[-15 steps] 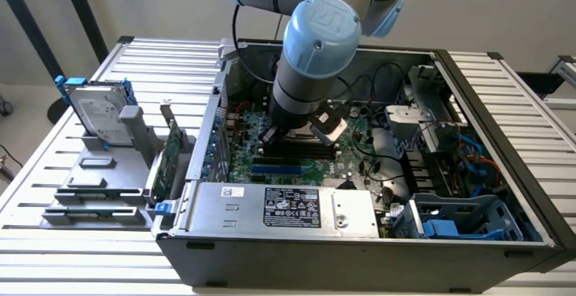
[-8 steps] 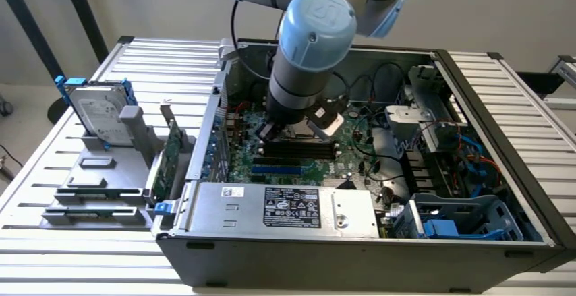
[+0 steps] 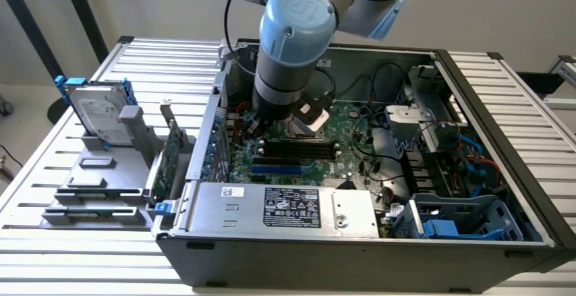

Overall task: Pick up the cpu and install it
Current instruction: 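Install the second cpu locking lever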

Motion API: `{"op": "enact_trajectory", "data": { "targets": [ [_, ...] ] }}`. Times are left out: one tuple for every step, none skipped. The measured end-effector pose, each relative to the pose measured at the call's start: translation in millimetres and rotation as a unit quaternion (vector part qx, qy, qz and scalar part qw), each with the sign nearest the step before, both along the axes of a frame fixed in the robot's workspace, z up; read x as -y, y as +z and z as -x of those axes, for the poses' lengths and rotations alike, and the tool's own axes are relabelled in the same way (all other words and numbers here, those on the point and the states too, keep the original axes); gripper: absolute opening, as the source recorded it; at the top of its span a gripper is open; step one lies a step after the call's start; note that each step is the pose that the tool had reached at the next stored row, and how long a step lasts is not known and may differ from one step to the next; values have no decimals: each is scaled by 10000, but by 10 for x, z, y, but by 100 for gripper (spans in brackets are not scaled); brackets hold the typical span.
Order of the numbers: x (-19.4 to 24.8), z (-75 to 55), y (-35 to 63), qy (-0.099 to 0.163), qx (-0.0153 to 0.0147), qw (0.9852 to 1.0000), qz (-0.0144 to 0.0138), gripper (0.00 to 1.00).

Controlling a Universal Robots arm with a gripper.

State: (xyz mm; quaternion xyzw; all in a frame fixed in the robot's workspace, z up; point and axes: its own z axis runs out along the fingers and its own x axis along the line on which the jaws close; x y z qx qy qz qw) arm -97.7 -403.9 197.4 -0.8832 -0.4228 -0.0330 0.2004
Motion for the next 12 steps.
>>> {"op": "enact_trajectory", "data": {
  "targets": [
    [-15,29,0,1,0,10000,0,11],
    [-30,56,0,1,0,10000,0,11],
    [-50,79,0,2,0,10000,0,11],
    [-69,87,0,3,-1,10000,0,11],
    [-82,87,0,3,0,10000,1,11],
    [-86,87,0,6,0,10000,0,11],
    [-86,87,0,10,0,10000,0,11],
    [-86,87,0,10,0,10000,0,11],
    [-86,87,0,10,0,10000,0,11],
    [-86,87,0,10,0,10000,0,11],
    [-86,87,0,10,0,10000,0,11],
    [-86,87,0,10,0,10000,0,11]
  ]
}}
